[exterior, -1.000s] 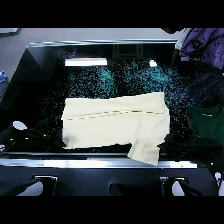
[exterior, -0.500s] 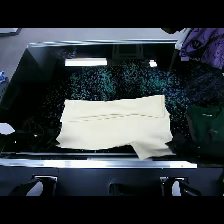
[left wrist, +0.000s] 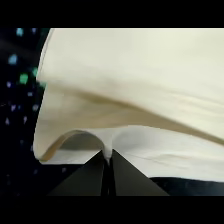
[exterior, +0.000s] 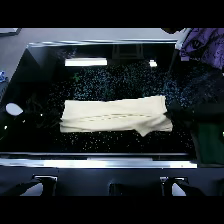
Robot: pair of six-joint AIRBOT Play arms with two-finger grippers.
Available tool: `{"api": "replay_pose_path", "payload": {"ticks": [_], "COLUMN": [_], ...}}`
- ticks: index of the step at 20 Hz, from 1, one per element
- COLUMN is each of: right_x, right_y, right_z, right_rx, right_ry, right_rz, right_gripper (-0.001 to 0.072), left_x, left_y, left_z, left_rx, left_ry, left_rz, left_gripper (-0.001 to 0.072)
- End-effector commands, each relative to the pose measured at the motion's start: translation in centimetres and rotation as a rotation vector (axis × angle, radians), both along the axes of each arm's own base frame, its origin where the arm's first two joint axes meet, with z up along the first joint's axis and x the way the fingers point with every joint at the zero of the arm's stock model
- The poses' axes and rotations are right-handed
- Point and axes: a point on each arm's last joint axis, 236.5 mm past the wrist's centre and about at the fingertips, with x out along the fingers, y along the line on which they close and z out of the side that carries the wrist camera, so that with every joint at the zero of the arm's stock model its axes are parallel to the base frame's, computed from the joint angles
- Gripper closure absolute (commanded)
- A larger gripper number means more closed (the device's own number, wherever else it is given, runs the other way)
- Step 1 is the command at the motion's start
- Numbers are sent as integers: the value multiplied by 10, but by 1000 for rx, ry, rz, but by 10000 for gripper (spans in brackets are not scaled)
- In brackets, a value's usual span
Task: Fold the clothes and pants, and hang the long-sleeved shirts on hangers.
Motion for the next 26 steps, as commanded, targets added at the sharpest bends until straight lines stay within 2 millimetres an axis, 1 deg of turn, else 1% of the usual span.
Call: {"api": "replay_pose_path", "payload": {"ticks": [1,3,5,8,10,12,14,16,17,18,19,20,21,22,23,24,25,26], "right_x": [68,89,104,121,129,132,134,132,132,130,127,124,119,115,110,104,97,89], "right_y": [-16,-23,-26,-30,-27,-21,-13,-15,-17,-18,-23,-36,-52,-71,-93,-111,-123,-128], "right_z": [-10,-11,-14,-20,-27,-40,-56,-75,-81,-80,-75,-66,-57,-49,-45,-44,-48,-55], "right_rx": [-79,-96,-99,-95,-85,-89,-103,-108,-100,-66,-36,-21,-22,-26,-23,-15,-5,19], "right_ry": [-37,-47,-51,-51,-42,-28,-8,32,52,69,82,98,103,103,108,112,122,138], "right_rz": [-43,-43,-45,-59,-55,-45,-24,-32,-47,-62,-66,-64,-48,-48,-67,-86,-83,-56], "right_gripper": [685,685,685,685,685,684,684,681,615,527,438,321,271,240,236,220,182,171], "left_x": [47,63,79,103,116,121,121,119,119,120,122,124,127,129,131,133,135,136], "left_y": [11,14,18,25,21,15,9,5,5,5,8,12,16,22,29,37,47,53], "left_z": [-8,-14,-19,-20,-23,-35,-50,-60,-61,-60,-56,-50,-40,-30,-18,-7,5,15], "left_rx": [45,56,65,87,87,85,82,77,77,78,74,71,70,75,88,112,146,172], "left_ry": [-30,-25,-25,-37,-43,-24,3,23,26,23,22,24,16,6,-10,-24,-45,-67], "left_rz": [5,0,-2,20,9,-8,-20,-25,-25,-24,-13,1,3,4,5,16,28,32], "left_gripper": [697,698,697,697,697,697,696,687,635,488,314,209,167,167,167,167,167,166]}}
